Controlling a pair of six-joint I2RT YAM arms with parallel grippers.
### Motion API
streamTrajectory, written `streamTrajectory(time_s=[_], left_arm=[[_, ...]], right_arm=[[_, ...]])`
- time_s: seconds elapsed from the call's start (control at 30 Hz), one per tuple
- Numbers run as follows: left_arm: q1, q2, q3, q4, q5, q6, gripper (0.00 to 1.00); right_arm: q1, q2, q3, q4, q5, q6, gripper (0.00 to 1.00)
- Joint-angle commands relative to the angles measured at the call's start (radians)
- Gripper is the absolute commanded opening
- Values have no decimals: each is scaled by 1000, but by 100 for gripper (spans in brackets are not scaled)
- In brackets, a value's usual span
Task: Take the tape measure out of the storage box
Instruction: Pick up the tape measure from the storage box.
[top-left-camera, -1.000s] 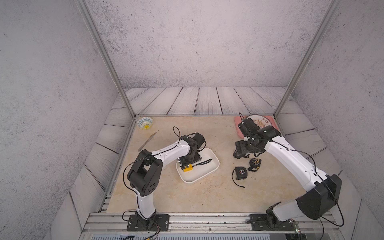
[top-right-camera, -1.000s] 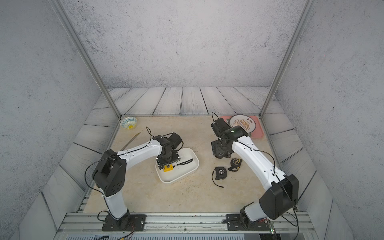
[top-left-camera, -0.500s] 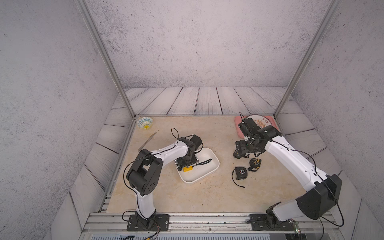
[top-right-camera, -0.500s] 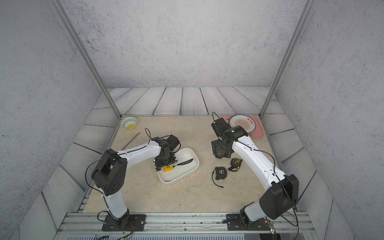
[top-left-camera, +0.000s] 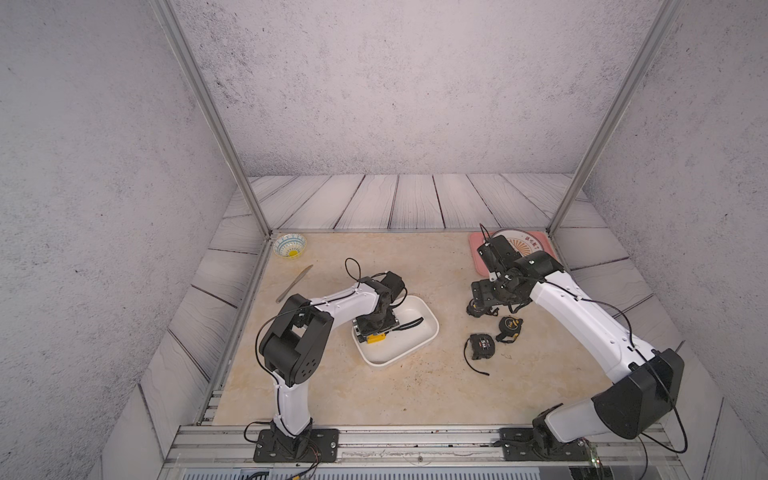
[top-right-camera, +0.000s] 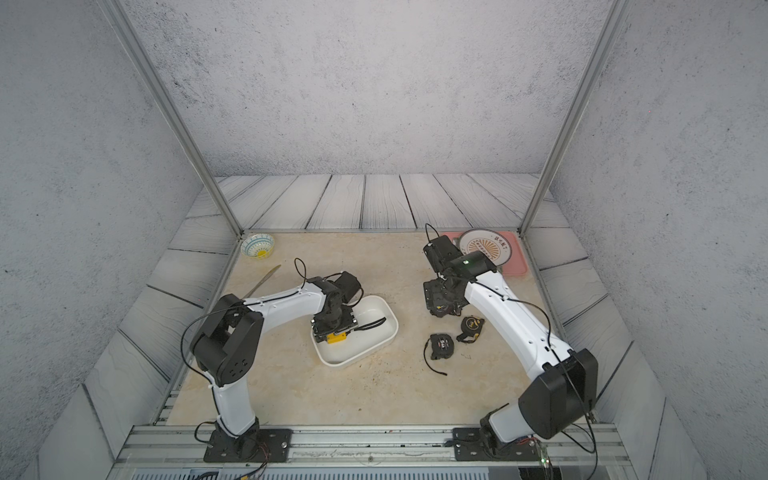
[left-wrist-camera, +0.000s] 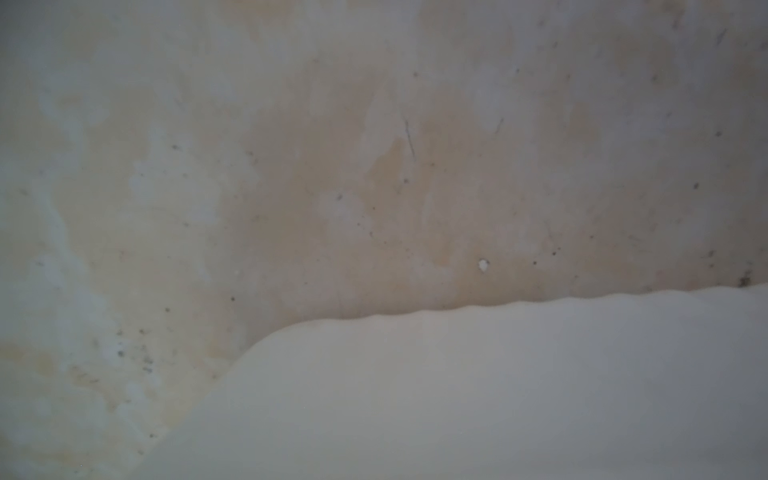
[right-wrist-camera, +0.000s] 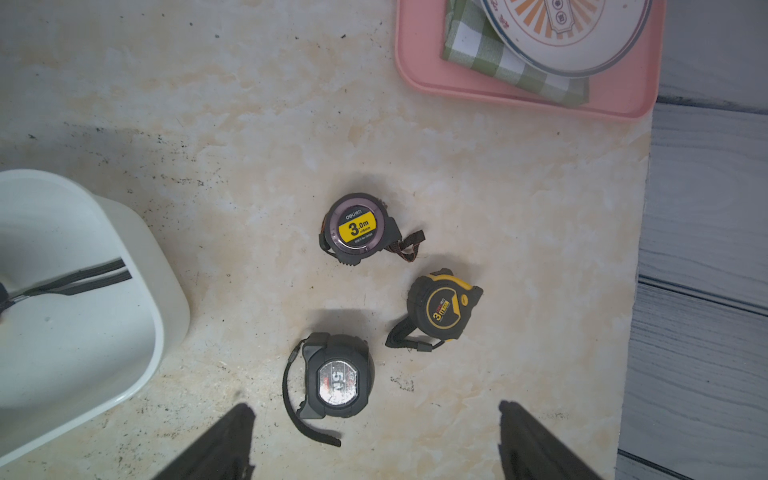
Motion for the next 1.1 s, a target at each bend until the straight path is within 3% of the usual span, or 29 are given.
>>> streamTrajectory(time_s=[0.0, 0.1, 0.3, 0.63, 1.07], left_arm=[[10, 22, -7, -5, -6, 15, 84], [13, 26, -7, -5, -7, 13, 82], [17, 22, -16, -6, -7, 9, 58], [14, -13, 3, -8, 36, 21, 0], [-1, -140, 305, -94, 139, 134, 0]], right_arm=[[-7, -9, 1, -8, -2, -6, 94], [-10, -9, -1, -8, 0, -6, 94], [-15, -5, -2, -8, 3, -6, 94], [-19, 1, -4, -3, 0, -5, 94], [-37, 16, 14, 22, -86, 5, 94]])
